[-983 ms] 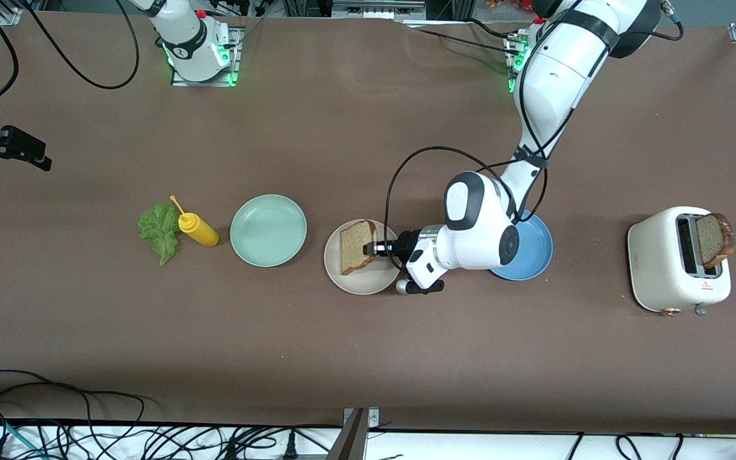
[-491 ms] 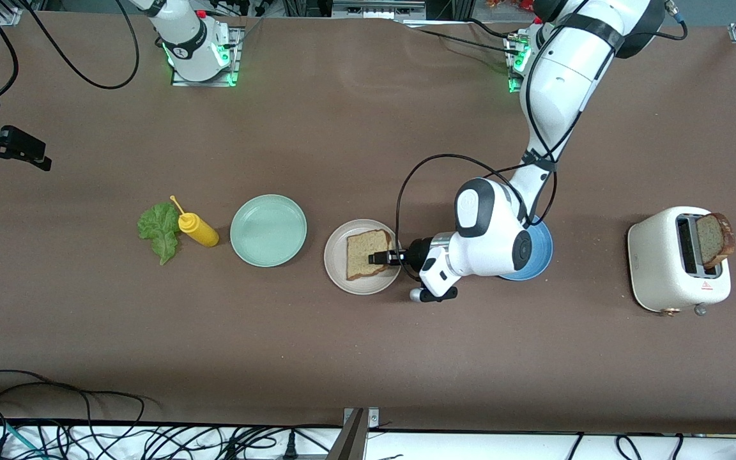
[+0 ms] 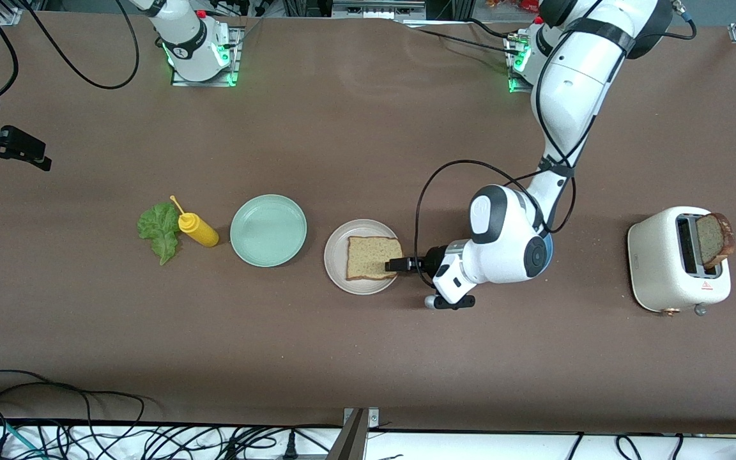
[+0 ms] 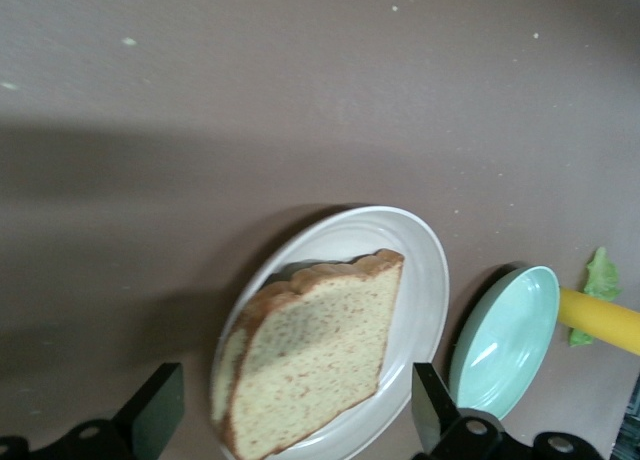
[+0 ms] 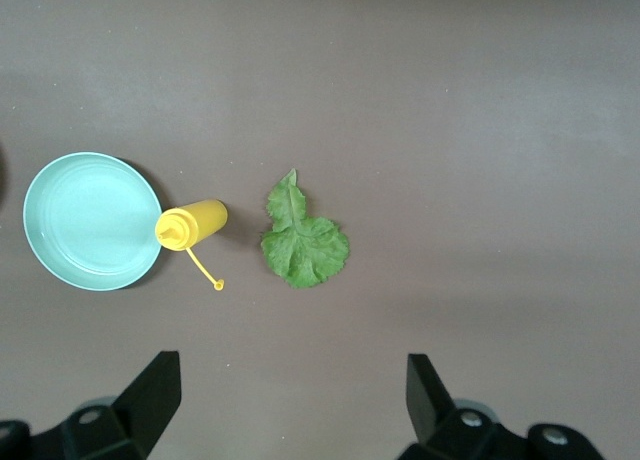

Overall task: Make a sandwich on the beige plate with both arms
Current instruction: 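Lower the bread onto the beige plate and open the left gripper, then withdraw the left gripper while the right gripper reaches the lettuce, then grasp the green lettuce leaf with the right gripper and lift it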

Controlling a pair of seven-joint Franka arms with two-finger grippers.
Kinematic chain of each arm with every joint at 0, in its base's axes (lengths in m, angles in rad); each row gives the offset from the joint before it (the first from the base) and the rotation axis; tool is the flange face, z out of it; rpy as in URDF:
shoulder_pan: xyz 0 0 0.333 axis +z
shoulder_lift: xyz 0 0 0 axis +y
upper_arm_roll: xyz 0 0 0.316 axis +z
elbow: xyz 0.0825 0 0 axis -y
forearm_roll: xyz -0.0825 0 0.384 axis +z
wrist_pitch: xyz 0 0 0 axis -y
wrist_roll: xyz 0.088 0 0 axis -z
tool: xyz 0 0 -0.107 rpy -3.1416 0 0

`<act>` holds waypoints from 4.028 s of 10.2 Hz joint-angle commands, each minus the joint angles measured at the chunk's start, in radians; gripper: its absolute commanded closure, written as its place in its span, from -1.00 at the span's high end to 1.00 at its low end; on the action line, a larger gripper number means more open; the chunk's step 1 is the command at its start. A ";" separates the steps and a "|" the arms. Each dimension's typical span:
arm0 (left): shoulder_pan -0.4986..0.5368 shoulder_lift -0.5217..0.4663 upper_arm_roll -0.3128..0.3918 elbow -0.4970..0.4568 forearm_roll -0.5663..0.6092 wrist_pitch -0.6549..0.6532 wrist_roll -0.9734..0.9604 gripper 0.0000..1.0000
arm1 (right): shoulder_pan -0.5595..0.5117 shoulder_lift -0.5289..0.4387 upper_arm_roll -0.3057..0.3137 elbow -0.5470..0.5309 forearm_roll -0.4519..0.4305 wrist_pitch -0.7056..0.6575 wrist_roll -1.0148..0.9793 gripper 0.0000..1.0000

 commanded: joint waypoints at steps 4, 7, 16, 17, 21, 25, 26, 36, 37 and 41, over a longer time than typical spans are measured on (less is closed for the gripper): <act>0.080 -0.061 -0.002 -0.003 0.209 -0.094 -0.001 1.00 | -0.004 -0.001 -0.004 -0.004 0.007 -0.004 0.009 1.00; 0.127 -0.099 0.000 -0.002 0.310 -0.165 -0.001 1.00 | -0.004 0.054 -0.003 -0.008 0.004 -0.007 -0.001 1.00; 0.239 -0.261 0.047 0.006 0.706 -0.332 -0.019 1.00 | -0.003 0.218 -0.003 -0.332 0.003 0.428 0.011 1.00; 0.264 -0.275 0.046 0.009 0.708 -0.349 -0.015 1.00 | -0.003 0.276 -0.001 -0.336 0.006 0.469 0.011 1.00; 0.301 -0.312 0.049 0.017 0.728 -0.363 -0.016 1.00 | 0.002 0.437 0.003 -0.336 0.021 0.571 0.011 1.00; 0.319 -0.332 0.063 0.015 0.726 -0.370 -0.016 1.00 | 0.011 0.514 0.013 -0.325 0.092 0.579 0.011 0.78; 0.319 -0.332 0.063 0.014 0.726 -0.372 -0.018 1.00 | 0.010 0.523 0.013 -0.317 0.090 0.579 0.011 0.50; 0.353 -0.338 0.060 0.020 0.725 -0.422 -0.019 1.00 | 0.011 0.505 0.010 -0.261 0.075 0.528 -0.006 -1.00; 0.354 -0.338 0.060 0.020 0.723 -0.422 -0.018 1.00 | 0.010 0.485 0.005 -0.212 0.073 0.449 -0.006 -1.00; 0.354 -0.338 0.061 0.028 0.723 -0.422 -0.013 1.00 | 0.011 0.477 0.002 0.070 0.046 0.099 0.003 -1.00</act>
